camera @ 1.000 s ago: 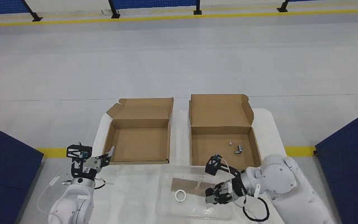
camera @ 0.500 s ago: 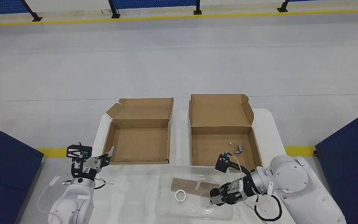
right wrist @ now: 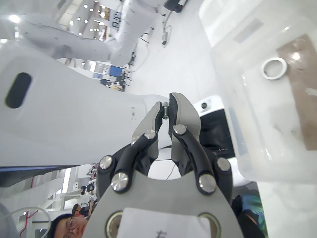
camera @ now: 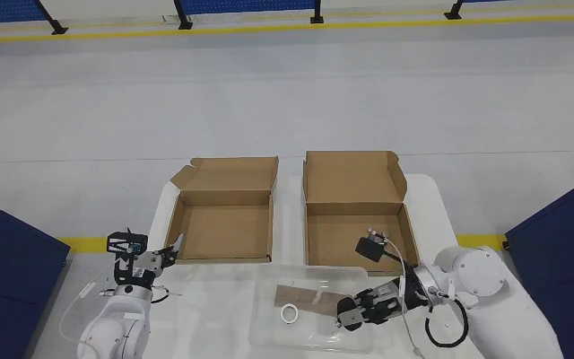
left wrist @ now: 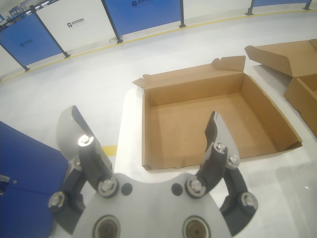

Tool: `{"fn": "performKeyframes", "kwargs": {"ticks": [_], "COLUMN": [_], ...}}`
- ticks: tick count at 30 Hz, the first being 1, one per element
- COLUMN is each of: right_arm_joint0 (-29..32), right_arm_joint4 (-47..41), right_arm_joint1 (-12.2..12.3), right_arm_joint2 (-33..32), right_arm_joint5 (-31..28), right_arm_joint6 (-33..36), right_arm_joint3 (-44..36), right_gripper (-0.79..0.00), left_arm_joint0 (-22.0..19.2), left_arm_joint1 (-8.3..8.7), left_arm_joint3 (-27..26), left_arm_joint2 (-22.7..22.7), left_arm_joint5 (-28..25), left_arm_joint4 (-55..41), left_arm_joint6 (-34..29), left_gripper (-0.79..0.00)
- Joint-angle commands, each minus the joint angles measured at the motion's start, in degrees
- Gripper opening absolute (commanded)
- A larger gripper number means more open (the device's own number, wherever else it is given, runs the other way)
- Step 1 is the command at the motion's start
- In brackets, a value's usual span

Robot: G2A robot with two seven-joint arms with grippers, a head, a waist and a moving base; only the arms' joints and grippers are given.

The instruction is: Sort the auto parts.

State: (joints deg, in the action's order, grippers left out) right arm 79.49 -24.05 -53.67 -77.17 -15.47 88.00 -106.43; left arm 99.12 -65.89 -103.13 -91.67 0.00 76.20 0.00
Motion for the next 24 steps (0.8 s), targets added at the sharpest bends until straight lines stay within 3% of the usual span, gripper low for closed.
{"fn": "performKeyframes", "kwargs": {"ticks": [1,11,21,24], "right_arm_joint0": [-1.3,-8.3,-8.3,-8.1], "right_arm_joint4": [-6.3,-25.6,-25.6,-30.5], "right_arm_joint1": [1.2,6.3,6.3,6.0], "right_arm_joint2": [1.6,10.1,10.1,9.4], "right_arm_joint5": [0.5,0.7,0.7,1.5], "right_arm_joint6": [0.0,0.0,0.0,-0.7], "right_arm_joint3": [0.7,2.9,2.9,0.9], "right_gripper": [-0.785,-0.785,-0.785,-0.785], "left_arm_joint0": [0.0,0.0,0.0,0.0], "left_arm_joint1": [0.0,0.0,0.0,0.0], "left_arm_joint3": [0.0,0.0,0.0,0.0], "left_arm_joint2": [0.0,0.0,0.0,0.0], "left_arm_joint5": [0.0,0.0,0.0,0.0], "left_arm_joint4": [0.0,0.0,0.0,0.0], "left_arm_joint6": [0.0,0.0,0.0,0.0], "left_gripper": [0.0,0.0,0.0,0.0]}}
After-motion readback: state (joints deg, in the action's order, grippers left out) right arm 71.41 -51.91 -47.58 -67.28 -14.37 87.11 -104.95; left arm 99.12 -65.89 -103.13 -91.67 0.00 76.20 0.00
